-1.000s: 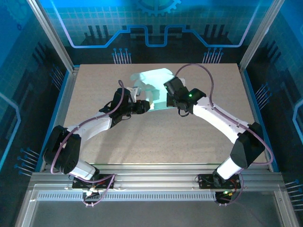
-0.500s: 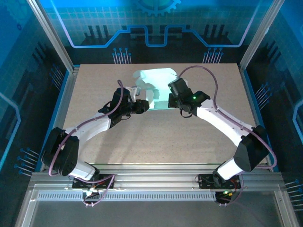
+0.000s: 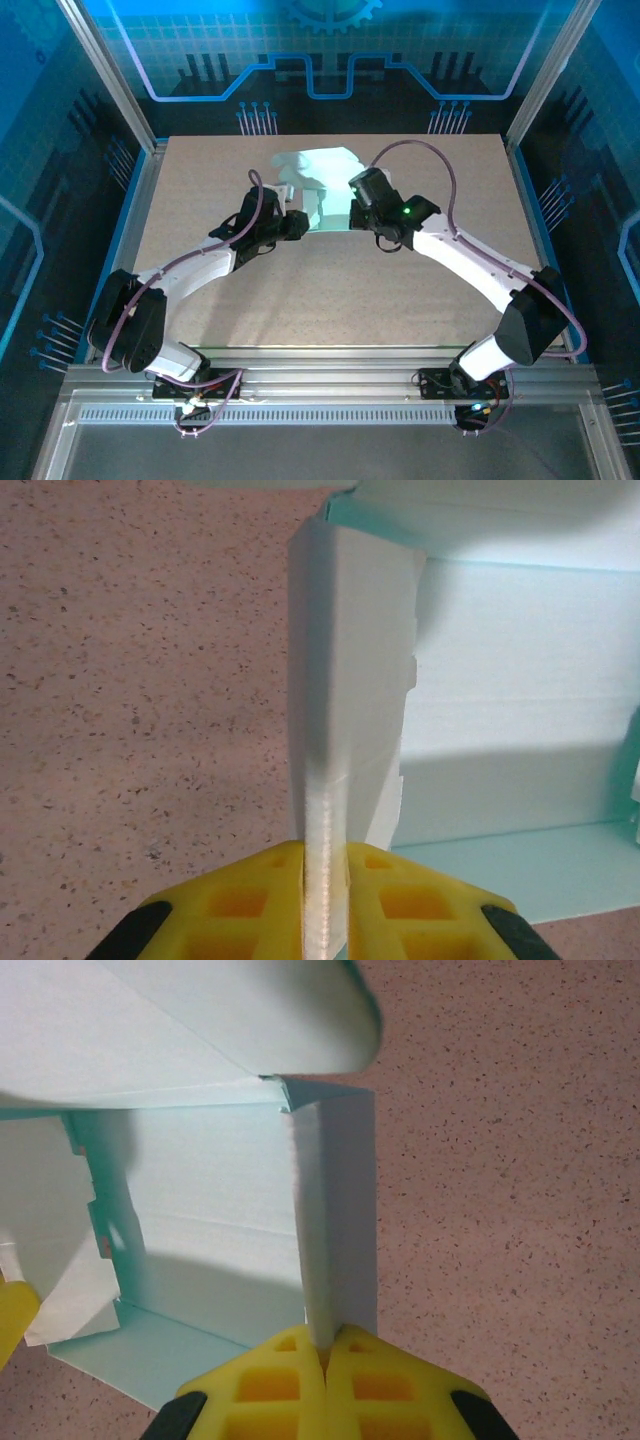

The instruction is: Fold the paper box

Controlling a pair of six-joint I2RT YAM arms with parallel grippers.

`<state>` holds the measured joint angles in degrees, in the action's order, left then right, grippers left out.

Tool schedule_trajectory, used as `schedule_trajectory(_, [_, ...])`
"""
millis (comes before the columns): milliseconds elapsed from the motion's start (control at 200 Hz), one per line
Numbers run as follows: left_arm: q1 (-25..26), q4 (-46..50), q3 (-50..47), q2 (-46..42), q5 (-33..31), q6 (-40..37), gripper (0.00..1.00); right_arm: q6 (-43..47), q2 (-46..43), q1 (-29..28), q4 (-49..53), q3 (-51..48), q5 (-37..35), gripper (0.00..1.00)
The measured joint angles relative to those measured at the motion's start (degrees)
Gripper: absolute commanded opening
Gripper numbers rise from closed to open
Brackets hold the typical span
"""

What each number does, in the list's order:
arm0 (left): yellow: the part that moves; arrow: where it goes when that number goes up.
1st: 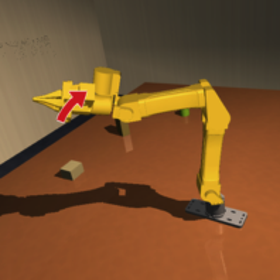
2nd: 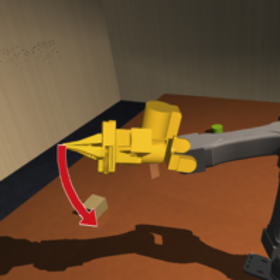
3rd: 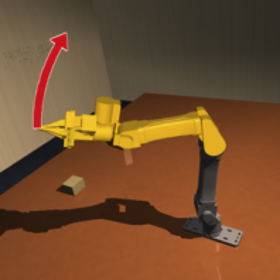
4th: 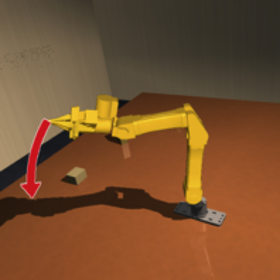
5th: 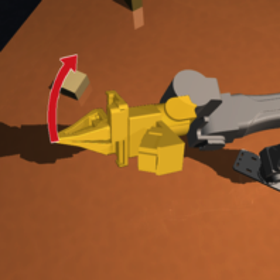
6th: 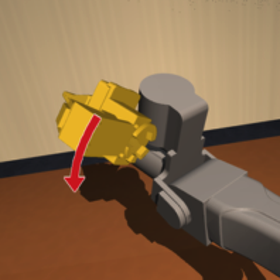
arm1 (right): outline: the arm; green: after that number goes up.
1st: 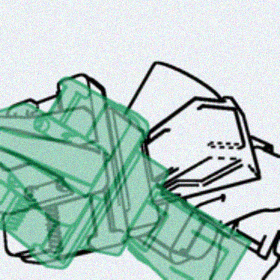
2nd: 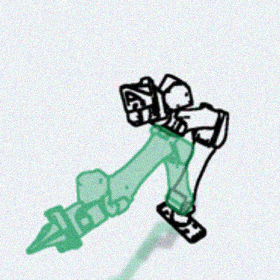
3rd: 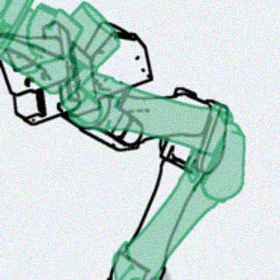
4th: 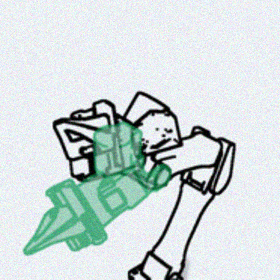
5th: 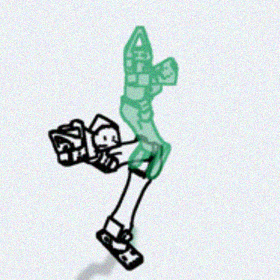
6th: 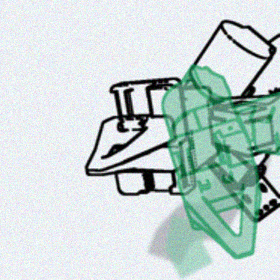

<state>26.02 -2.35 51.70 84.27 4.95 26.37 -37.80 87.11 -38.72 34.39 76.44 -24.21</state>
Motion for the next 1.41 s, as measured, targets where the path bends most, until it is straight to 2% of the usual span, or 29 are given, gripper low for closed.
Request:
schedule_trajectory(145, [0.4, 0.7, 0.2, 0.0, -1.0, 0.1, 0.31, 0.0, 0.0, -0.3, 0.0, 0.0, -0.5, 0.0])
schedule_trajectory(220, [0.5, 0.7, 0.2, -0.1, -1.3, -0.4, 0.32, 0.0, 0.0, -0.3, -0.3, 0.0, -0.4, 0.0])
schedule_trajectory(800, [0.5, 0.6, 0.2, -0.5, -3.0, -0.9, 0.15, 0.5, -1.5, -0.3, -4.1, -1.6, 2.2, 0.0])
schedule_trajectory(1151, [0.5, 1.7, 0.2, -0.5, -7.0, -1.0, 0.05, 0.8, -1.7, -0.8, -5.6, -1.6, 2.4, 0.0])
schedule_trajectory(1276, [0.5, 2.1, 0.2, -0.5, -7.8, -0.8, 0.07, 1.0, -1.7, -1.2, -5.9, -1.6, 2.6, 0.0])
schedule_trajectory(1346, [0.5, 2.1, 0.2, -0.5, -8.1, -0.4, 0.16, 1.0, -1.6, -1.5, -6.0, -1.6, 2.6, 0.0])
schedule_trajectory(1406, [0.5, 2.3, 0.2, -0.5, -8.3, 0.4, 0.19, 0.9, -1.6, -1.8, -6.2, -1.6, 2.6, 0.0])
